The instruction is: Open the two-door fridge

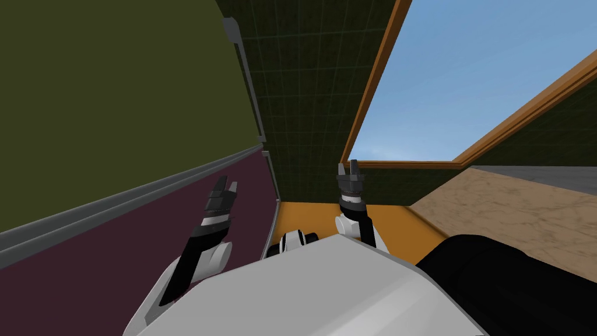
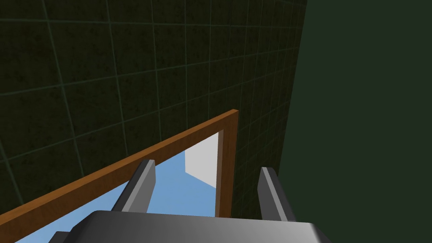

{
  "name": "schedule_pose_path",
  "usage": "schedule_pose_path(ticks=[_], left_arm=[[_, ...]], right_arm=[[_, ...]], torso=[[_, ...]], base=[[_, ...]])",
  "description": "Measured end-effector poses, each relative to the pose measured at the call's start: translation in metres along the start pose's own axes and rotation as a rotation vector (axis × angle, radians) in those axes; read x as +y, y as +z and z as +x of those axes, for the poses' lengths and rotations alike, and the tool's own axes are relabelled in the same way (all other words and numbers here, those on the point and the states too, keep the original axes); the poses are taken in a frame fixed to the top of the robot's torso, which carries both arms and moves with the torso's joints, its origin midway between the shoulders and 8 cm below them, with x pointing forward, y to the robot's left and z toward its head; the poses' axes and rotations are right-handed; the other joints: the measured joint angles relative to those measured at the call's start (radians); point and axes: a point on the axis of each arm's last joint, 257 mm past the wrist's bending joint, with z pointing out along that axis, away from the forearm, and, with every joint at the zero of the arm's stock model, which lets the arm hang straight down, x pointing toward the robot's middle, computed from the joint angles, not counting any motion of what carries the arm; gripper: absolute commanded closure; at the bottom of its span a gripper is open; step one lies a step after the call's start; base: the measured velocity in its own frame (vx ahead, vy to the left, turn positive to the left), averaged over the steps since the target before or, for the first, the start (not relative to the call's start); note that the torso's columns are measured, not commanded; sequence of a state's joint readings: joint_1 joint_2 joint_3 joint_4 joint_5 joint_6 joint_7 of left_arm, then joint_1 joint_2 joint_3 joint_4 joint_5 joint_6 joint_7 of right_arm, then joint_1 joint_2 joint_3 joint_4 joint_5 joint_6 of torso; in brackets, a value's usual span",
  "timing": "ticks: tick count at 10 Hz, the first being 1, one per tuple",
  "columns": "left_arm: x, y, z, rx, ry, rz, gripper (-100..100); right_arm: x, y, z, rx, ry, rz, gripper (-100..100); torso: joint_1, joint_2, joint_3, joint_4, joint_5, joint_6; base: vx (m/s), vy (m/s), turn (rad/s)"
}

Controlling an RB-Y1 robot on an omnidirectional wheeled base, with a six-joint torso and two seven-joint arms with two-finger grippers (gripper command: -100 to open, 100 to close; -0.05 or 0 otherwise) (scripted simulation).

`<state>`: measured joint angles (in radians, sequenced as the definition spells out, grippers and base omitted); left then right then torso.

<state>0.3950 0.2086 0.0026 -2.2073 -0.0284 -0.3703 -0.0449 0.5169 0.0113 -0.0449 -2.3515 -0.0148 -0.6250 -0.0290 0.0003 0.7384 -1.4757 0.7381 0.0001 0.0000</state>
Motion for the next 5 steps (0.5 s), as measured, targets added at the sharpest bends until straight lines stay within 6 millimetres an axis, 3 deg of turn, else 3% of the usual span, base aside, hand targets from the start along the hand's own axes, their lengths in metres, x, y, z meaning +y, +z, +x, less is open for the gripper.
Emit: schedule_pose_path(ticks=[5], left_arm=[[0.020, 0.013, -0.008, 0.010, 0.062, -0.077, -100]], right_arm=[[0.000, 0.000, 0.000, 0.000, 0.000, 0.000, 0]], torso=[[-0.001, 0.000, 0.000, 0.000, 0.000, 0.000]], base=[[0.084, -0.052, -0.024]])
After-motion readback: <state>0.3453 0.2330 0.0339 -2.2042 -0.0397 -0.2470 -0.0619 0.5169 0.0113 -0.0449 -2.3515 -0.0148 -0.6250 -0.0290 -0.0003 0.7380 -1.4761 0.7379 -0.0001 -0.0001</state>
